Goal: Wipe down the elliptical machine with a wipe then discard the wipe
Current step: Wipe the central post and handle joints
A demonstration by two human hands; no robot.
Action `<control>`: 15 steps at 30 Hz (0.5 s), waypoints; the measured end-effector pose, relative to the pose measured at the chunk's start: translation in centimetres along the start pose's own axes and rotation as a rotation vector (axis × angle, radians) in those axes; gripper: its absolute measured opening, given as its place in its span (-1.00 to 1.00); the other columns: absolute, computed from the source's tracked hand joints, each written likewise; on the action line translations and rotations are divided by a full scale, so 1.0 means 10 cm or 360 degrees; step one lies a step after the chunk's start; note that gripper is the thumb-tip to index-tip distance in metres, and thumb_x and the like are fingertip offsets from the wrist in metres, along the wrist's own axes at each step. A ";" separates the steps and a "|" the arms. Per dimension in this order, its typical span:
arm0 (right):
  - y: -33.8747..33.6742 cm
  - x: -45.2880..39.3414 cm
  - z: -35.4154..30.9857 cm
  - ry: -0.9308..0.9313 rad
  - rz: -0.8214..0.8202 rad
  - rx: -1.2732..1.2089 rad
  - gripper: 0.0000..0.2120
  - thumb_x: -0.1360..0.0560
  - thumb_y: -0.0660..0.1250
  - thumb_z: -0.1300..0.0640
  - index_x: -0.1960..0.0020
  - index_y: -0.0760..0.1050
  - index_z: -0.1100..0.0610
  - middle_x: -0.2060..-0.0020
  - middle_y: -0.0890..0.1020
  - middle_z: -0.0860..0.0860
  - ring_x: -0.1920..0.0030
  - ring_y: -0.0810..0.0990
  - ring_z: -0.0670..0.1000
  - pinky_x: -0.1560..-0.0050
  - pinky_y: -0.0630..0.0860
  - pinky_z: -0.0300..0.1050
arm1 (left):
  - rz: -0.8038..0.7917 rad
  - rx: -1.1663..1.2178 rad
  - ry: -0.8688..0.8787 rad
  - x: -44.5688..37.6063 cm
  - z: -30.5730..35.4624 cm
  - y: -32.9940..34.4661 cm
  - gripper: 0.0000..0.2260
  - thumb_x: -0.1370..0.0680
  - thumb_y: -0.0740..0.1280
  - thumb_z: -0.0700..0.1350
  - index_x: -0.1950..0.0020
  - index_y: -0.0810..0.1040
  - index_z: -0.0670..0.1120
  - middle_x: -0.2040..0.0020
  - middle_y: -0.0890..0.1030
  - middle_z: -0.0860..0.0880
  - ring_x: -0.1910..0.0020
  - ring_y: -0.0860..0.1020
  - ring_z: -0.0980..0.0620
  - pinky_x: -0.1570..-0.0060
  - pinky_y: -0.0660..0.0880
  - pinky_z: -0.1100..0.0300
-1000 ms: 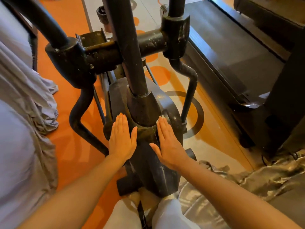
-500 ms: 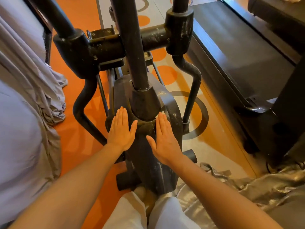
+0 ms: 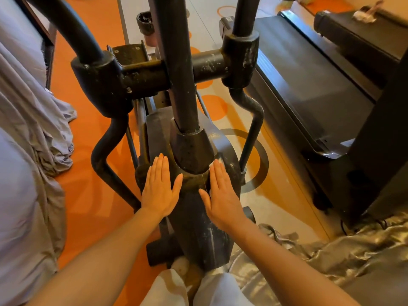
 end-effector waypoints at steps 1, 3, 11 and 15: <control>0.00 0.01 0.01 -0.0017 -0.0007 0.0018 -0.31 -0.65 0.05 -0.16 -0.60 -0.20 0.10 -0.58 -0.18 -0.02 -0.52 -0.34 -0.14 -0.46 -0.29 -0.25 | 0.0006 0.0002 0.0003 0.00 0.00 0.00 -0.28 -0.62 -0.21 0.29 -0.62 -0.03 -0.17 -0.62 -0.01 -0.12 -0.60 -0.08 -0.03 -0.56 -0.09 0.04; -0.04 -0.07 0.05 -0.0003 -0.0016 0.0063 -0.32 -0.65 0.04 -0.16 -0.60 -0.18 0.09 -0.59 -0.15 -0.02 -0.53 -0.31 -0.12 -0.44 -0.29 -0.26 | -0.0009 0.0012 0.0003 -0.01 0.00 0.01 -0.29 -0.63 -0.20 0.29 -0.62 -0.04 -0.17 -0.63 -0.02 -0.12 -0.60 -0.09 -0.03 -0.56 -0.09 0.04; -0.24 -0.63 0.23 0.0100 -0.0270 -0.0130 -0.47 -0.68 -0.01 0.07 -0.60 -0.09 0.09 -0.59 -0.04 0.01 -0.58 -0.07 0.02 -0.47 -0.15 -0.18 | -0.0023 0.0017 0.0002 -0.01 0.00 0.01 -0.21 -0.55 -0.28 0.35 -0.62 -0.06 -0.15 -0.63 -0.04 -0.09 -0.60 -0.11 0.00 -0.55 -0.12 0.07; -0.18 -0.37 0.22 0.0051 -0.0159 -0.0186 -0.43 -0.68 0.00 0.07 -0.61 -0.15 0.05 -0.59 -0.13 -0.05 -0.57 -0.19 -0.07 -0.46 -0.24 -0.23 | -0.0008 0.0008 0.0001 -0.01 0.00 0.01 -0.17 -0.53 -0.35 0.40 -0.62 -0.06 -0.14 -0.63 -0.03 -0.09 -0.60 -0.09 -0.01 -0.57 -0.05 0.02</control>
Point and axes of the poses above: each hand's wrist, its own x-axis away from the middle knuckle, its own y-axis out of the palm, z = x × y, the point moved 8 cm from there along -x, towards the middle knuckle
